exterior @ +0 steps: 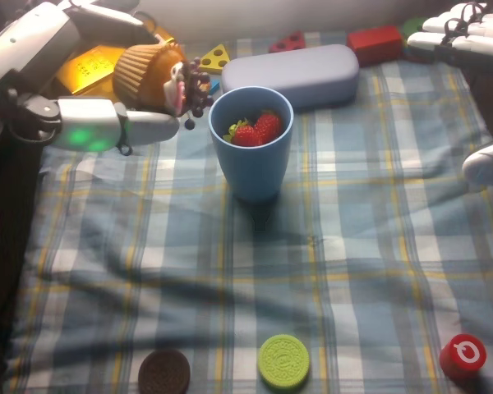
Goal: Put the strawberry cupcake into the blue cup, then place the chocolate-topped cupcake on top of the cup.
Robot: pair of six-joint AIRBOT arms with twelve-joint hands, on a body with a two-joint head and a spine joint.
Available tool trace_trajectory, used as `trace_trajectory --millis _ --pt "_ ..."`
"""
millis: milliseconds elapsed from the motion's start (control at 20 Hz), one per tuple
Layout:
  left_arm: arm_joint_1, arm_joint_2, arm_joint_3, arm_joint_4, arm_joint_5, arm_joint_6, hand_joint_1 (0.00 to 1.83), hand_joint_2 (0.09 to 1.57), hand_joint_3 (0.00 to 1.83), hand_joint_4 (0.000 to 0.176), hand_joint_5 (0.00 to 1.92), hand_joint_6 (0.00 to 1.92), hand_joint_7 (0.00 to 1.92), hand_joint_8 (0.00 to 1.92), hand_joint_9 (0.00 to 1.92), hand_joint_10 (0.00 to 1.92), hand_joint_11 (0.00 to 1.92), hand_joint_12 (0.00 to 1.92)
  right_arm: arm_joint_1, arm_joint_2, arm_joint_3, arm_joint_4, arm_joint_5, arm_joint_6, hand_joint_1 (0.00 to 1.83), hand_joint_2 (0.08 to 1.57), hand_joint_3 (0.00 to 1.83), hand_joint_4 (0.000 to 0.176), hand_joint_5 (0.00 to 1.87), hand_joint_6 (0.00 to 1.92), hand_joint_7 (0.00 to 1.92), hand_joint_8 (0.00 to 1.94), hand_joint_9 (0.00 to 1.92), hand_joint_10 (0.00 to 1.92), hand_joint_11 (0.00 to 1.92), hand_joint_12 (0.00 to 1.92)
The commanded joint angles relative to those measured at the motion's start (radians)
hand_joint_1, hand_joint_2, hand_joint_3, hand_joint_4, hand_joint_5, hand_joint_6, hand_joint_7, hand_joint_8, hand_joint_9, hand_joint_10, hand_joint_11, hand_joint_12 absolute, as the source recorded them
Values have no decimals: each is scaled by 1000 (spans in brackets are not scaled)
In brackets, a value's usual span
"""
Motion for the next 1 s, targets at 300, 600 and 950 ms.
trace_trajectory --millis 300,600,950 --pt "-76 -23 17 71 -76 -7 1050 892 0 158 973 27 201 0 15 0 0 0 5 1 5 46 102 2 0 914 2 53 0 0 0 0 0 0 0 0" --pt "-127 -60 41 113 -40 -7 1071 1025 2 176 1143 655 212 0 27 0 48 35 5 1 5 46 102 2 0 929 6 56 0 0 0 0 0 0 0 0" --pt "-140 -92 52 125 -28 -7 1039 1038 2 176 1051 630 218 8 41 5 25 24 3 0 5 46 102 2 0 922 1 43 0 0 0 0 0 0 0 0"
